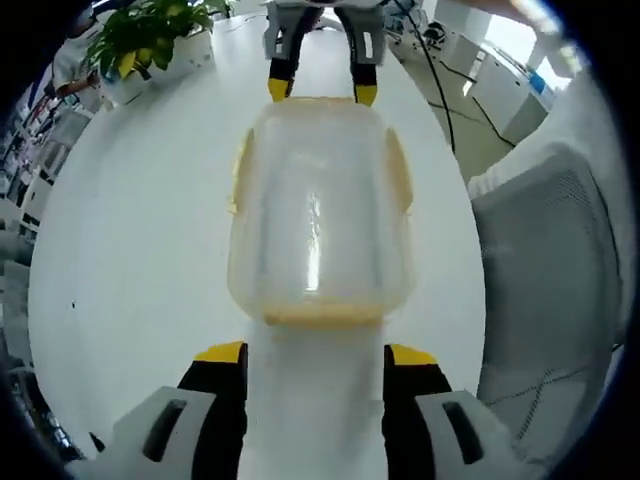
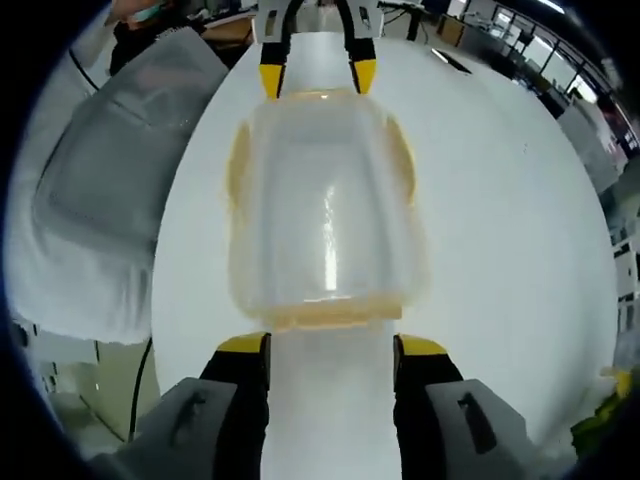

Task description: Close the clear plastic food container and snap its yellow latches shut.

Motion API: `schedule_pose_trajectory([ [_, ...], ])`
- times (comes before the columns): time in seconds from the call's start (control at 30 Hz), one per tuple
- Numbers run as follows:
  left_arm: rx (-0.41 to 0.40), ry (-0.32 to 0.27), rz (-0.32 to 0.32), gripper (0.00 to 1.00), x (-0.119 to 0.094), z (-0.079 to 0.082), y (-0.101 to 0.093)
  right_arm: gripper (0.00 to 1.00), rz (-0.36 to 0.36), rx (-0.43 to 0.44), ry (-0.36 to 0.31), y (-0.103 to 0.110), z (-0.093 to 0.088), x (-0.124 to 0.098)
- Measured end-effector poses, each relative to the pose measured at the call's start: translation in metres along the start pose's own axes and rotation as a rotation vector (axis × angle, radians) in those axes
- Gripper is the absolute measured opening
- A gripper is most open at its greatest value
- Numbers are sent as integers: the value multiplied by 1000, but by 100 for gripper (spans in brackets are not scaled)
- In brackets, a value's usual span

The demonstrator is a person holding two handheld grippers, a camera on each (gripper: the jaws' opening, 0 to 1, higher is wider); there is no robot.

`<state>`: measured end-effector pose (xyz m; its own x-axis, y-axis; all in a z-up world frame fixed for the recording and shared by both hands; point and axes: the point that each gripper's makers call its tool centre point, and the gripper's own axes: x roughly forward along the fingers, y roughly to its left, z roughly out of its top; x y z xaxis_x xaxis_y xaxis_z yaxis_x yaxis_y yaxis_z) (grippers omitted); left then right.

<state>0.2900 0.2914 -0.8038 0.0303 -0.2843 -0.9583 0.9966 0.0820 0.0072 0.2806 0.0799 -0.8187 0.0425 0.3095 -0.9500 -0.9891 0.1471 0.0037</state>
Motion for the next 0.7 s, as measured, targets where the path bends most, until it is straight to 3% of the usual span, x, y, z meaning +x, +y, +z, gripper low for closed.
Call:
schedule_pose_trajectory([
  [0.1, -112, -18, 10, 49, -3, -11, 4, 46, -24, 105, 23, -5, -15, -4],
  [0.17, -271, -34, -11, 49, -10, -17, 2, 44, -45, 178, 20, -10, -20, -10],
  [0.2, -425, -19, -12, 52, -14, -24, 4, 44, -65, 255, -1, -15, -22, -15],
  [0.23, -526, -24, -11, 56, -18, -26, 6, 45, -85, 307, -37, -20, -19, -20],
  [0.27, -653, -28, -22, 59, -24, -30, 7, 46, -103, 362, -118, -27, -9, -28],
  [0.3, -737, -63, -33, 60, -28, -27, 8, 47, -109, 413, -161, -31, -4, -34],
  [0.33, -861, -130, -77, 59, -35, -19, 7, 47, -115, 519, -201, -34, 0, -44],
  [0.37, -935, -184, -118, 59, -40, -10, 6, 46, -112, 581, -228, -36, 3, -50],
  [0.43, -1126, -306, -222, 58, -53, 12, 4, 44, -64, 718, -321, -36, 17, -65],
  [0.5, -1233, -365, -275, 58, -58, 26, 1, 46, 20, 884, -409, -32, 34, -75],
  [0.57, -1232, -345, -252, 56, -52, 28, 0, 47, 137, 1001, -470, -24, 50, -78],
  [0.6, -1238, -341, -240, 55, -49, 29, 0, 46, 163, 1045, -463, -22, 52, -77],
  [0.7, -1259, -299, -221, 50, -35, 32, -5, 43, 99, 1054, -391, -26, 39, -59],
])
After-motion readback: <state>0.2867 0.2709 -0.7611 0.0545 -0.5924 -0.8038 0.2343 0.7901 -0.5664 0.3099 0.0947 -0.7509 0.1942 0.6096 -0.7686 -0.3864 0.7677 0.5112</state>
